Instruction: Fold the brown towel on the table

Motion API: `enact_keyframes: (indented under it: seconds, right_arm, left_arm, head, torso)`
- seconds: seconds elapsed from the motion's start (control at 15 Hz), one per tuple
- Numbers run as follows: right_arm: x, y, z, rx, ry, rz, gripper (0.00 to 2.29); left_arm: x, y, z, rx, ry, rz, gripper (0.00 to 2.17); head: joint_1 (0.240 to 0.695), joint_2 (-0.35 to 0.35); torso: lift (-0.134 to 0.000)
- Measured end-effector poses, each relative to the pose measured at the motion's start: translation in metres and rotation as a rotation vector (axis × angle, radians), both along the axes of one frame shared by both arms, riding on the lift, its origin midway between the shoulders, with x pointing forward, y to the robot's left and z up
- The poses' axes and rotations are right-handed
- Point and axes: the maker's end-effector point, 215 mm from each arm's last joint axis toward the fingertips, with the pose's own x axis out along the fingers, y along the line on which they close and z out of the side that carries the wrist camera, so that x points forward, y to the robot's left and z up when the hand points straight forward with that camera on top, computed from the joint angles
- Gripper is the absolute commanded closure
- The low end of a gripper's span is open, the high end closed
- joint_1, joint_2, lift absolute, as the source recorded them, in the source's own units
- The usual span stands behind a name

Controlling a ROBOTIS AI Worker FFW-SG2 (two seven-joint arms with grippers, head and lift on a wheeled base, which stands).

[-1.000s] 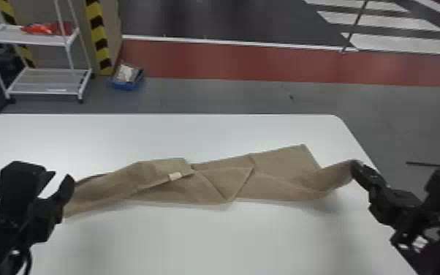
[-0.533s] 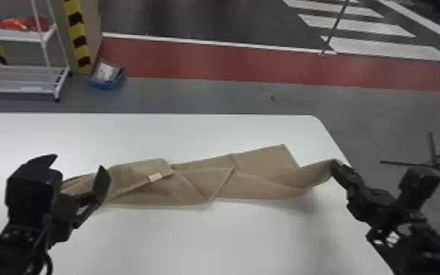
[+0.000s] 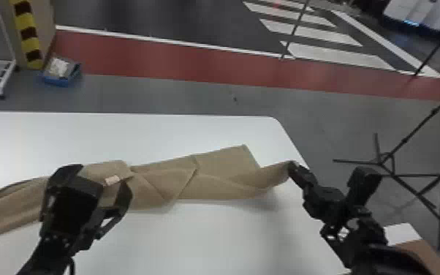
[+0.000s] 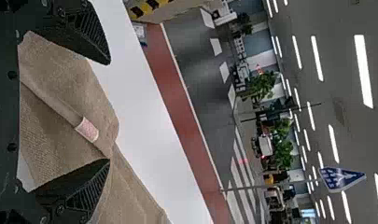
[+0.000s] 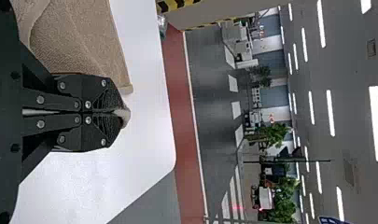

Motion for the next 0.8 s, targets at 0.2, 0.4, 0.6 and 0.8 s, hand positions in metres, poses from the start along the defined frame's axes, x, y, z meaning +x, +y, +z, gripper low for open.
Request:
enact_keyframes:
  seconds: [0.2,0.4,0.6,0.8]
  right_arm:
    - [0.001,0.007,-0.002,0.000,0.004,0.012,1.56]
    - [0.004,0.019,-0.004,0.003,0.006,0.034,1.56]
    - [0.008,0.031,-0.006,-0.002,0.011,0.057,1.56]
    - [0.009,0.037,-0.009,-0.003,0.016,0.067,1.56]
  left_arm:
    - [0.005,-0.014,-0.010,-0.001,0.017,-0.015,0.31]
    - [0.008,-0.033,-0.024,-0.003,0.045,-0.036,0.46]
    - [0.014,-0.053,-0.029,-0.009,0.064,-0.059,0.46]
    - [0.028,-0.073,-0.026,0.002,0.063,-0.080,0.53]
  head:
    - [0.695,-0.350]
    - [0.695,-0.350]
    - [0.695,-0.350]
    - [0.695,-0.350]
  torso:
    - [-0.110]
    - [-0.110]
    - [-0.110]
    - [-0.110]
